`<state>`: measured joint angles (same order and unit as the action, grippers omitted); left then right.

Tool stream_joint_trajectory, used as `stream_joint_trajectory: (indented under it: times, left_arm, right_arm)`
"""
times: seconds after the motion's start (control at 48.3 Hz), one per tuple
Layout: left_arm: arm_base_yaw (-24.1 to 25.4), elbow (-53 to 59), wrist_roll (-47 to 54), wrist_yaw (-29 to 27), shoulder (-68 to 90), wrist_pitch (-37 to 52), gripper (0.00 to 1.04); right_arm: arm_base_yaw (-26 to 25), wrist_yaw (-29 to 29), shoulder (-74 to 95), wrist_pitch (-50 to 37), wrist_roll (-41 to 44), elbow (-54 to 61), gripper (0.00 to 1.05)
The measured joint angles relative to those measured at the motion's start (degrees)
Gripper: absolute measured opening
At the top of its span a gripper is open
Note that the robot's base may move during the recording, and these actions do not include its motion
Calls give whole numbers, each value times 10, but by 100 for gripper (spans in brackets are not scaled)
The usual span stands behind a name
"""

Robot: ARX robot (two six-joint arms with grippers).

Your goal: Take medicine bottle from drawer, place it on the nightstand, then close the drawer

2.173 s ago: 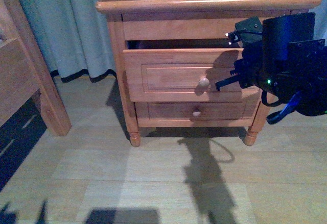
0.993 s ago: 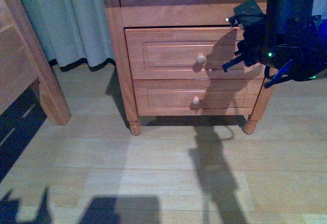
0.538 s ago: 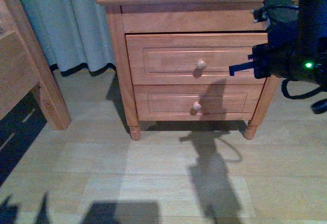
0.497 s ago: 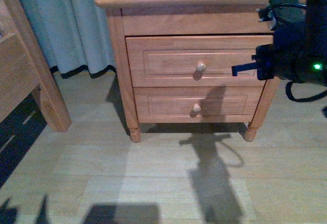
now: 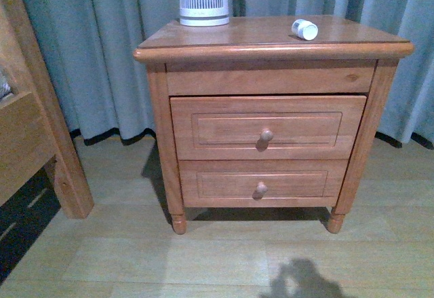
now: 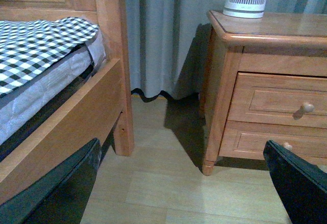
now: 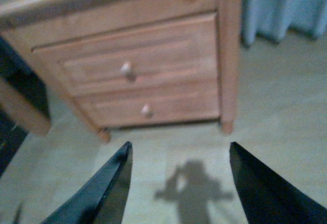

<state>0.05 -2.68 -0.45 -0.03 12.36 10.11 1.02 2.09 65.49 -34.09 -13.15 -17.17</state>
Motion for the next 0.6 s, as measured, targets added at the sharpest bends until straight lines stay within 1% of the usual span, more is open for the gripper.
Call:
stream_joint_trajectory:
  times: [0.041, 0.062, 0.083, 0.103, 0.124, 0.166, 0.207, 0.269, 0.29, 0.31, 0.352, 0.414, 0.6]
  left_arm:
    - [0, 0, 0, 0, 0, 0, 98]
    - [0, 0, 0, 0, 0, 0, 98]
    - [0, 0, 0, 0, 0, 0, 98]
    - [0, 0, 0, 0, 0, 0, 98]
    - [0, 0, 0, 0, 0, 0, 98]
    - [0, 0, 0, 0, 0, 0, 98]
    - [0, 0, 0, 0, 0, 0, 98]
    - [0, 0, 0, 0, 0, 0, 98]
    - [0, 0, 0, 0, 0, 0, 98]
    - [0, 0, 0, 0, 0, 0, 98]
    - [0, 0, 0, 0, 0, 0, 98]
    - [0, 0, 0, 0, 0, 0, 98]
    - [0, 0, 0, 0, 0, 0, 98]
  right_arm:
    - [-6, -16, -56, -44, 32, 46, 51]
    - [-8, -20, -88, -45, 44, 64, 48]
    - [-9, -21, -121, -41, 61, 81, 44]
    - [-9, -21, -137, -38, 68, 89, 43]
    - [-9, -21, -166, -31, 78, 103, 39]
    - [-9, -19, -232, -15, 98, 126, 29]
    - [-9, -19, -256, -7, 107, 131, 22]
    - [-9, -20, -290, 14, 117, 137, 6]
    - [-9, -19, -301, 22, 120, 141, 2]
    - [-9, -20, -310, 28, 123, 145, 3]
    - [-9, -20, -315, 10, 126, 160, 3]
    - [-9, -21, -325, 20, 127, 163, 3]
    - [-9, -21, -405, 93, 128, 163, 3]
